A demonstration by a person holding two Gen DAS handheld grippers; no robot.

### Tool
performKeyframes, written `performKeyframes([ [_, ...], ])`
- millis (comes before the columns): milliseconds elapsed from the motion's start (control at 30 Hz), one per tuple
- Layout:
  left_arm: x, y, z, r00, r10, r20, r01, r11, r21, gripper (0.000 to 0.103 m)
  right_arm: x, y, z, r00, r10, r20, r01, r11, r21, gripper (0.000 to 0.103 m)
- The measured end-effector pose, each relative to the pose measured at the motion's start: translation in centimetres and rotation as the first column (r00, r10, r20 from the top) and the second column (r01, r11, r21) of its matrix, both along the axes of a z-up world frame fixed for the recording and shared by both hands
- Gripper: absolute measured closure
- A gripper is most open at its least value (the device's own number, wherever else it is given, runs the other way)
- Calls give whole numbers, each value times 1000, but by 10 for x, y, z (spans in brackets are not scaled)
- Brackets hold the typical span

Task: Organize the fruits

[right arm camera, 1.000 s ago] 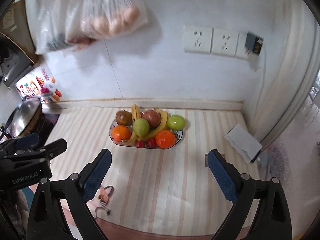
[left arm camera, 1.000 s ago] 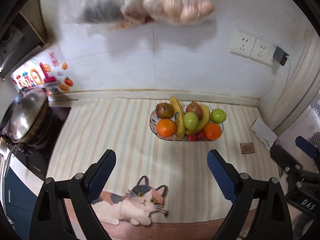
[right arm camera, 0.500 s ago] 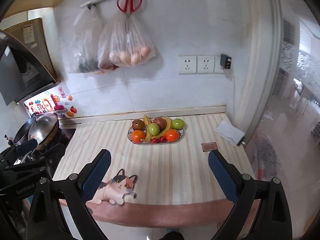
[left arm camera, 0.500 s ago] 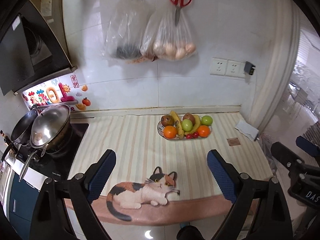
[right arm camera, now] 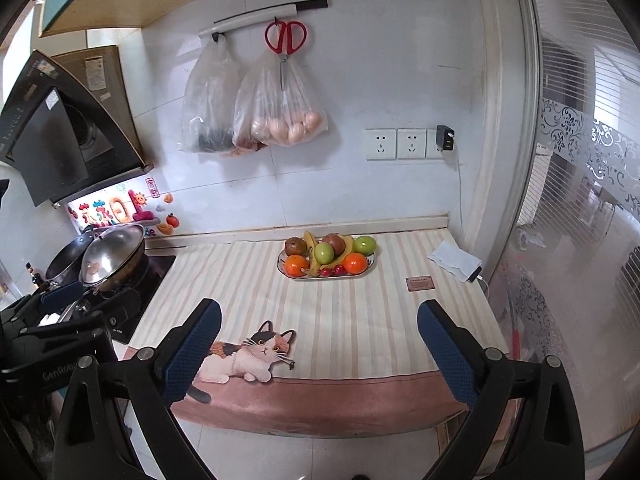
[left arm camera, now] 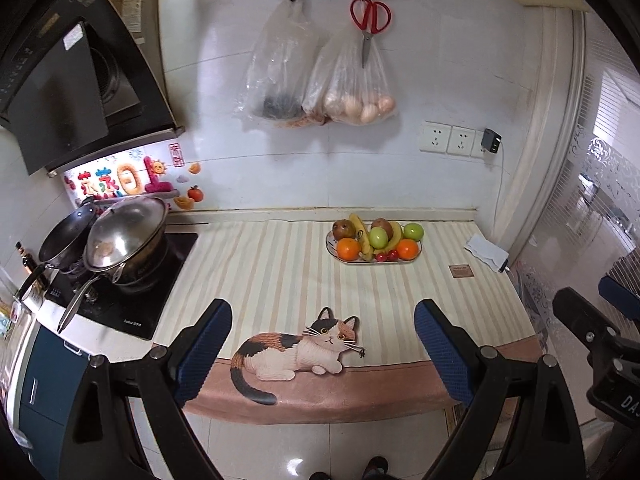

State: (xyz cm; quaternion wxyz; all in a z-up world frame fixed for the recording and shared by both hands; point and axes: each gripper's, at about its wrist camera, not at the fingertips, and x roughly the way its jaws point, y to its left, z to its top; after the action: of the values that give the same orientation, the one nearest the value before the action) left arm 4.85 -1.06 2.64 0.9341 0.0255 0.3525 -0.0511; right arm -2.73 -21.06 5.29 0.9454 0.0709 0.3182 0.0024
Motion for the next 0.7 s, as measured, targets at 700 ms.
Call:
performKeyframes([
  [700, -19, -13, 7, 997, 69, 34, -69, 998, -4, 1, 10, -25, -3, 999, 37, 5, -37, 999, -6, 2],
])
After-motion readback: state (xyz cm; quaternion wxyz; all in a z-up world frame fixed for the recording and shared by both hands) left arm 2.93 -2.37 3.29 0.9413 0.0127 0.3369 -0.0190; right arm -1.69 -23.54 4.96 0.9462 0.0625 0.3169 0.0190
